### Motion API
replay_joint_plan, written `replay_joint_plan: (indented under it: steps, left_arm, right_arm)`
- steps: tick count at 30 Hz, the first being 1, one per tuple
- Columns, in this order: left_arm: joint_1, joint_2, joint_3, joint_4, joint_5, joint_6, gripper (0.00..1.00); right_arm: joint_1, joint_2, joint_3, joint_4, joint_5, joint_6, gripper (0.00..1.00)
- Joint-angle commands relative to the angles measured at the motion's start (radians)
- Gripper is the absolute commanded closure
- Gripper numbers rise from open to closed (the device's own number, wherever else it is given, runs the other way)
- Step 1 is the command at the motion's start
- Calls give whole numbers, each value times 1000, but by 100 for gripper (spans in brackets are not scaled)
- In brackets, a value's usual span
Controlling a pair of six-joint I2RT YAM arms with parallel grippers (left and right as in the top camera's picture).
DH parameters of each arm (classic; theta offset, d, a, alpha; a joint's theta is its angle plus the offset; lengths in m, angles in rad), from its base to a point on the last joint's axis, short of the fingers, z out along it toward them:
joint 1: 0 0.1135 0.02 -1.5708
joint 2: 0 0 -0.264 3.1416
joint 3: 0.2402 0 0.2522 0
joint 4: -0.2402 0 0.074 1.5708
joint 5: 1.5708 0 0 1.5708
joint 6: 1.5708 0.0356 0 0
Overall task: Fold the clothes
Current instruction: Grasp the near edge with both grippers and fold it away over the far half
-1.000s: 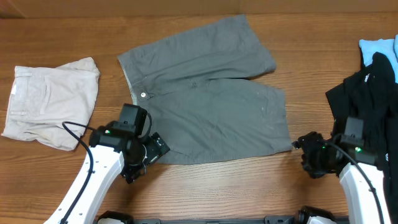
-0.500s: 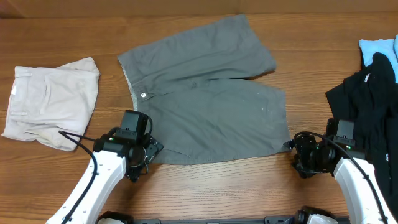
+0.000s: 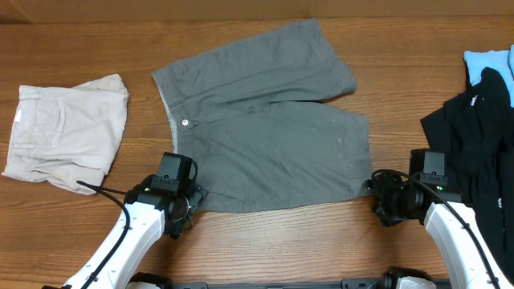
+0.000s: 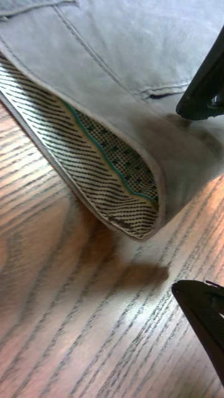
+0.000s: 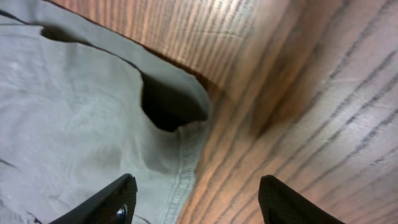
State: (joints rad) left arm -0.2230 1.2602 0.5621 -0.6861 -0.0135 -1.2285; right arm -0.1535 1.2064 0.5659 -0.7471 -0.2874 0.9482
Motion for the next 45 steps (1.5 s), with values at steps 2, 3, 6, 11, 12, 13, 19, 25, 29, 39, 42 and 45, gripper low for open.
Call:
replay_joint_plan:
  steps: [2,3,6,11,12,13,19,25,29,39,42,45]
  left_arm:
    - [-6,-4,-11,14,-39,-18,16]
    - [-6,-4,-11,14,-39,-18,17]
    - [-6,-4,-11,14,-54,-18,22]
    - [-6,-4,-11,19,-87,-29,36]
    - [-6,-4,-11,19,-94,-29,43]
    - [-5,-4,-11,21,-99,-29,49]
    - [-6,-4,-11,25,-98,-29,65]
    - [-6,-4,-11,25,-98,-29,71]
    - [-6,-4,-11,25,-98,-28,96]
    - [-6,-126,181,-354,-15,283,96]
    - [-6,-204,229,-444,-12,318,96]
    - [-6,-315,267,-518,-3,332,96]
  right_arm:
    - [10,5,-4,38,60,46,33]
    - [10,8,-4,40,64,48,33]
    - [10,31,-4,40,71,48,33]
    - [10,105,-4,63,70,47,34]
    - [10,122,-4,68,70,48,33]
    - [10,142,-4,74,70,48,34]
    - [10,174,-4,92,66,48,41]
    - [10,174,-4,126,66,48,53]
    - [10,174,-4,143,66,48,80]
    - [-27,-14,238,-141,137,-120,96]
    - [-27,-89,321,-198,167,-162,96]
    - [-27,-166,456,-245,166,-231,96]
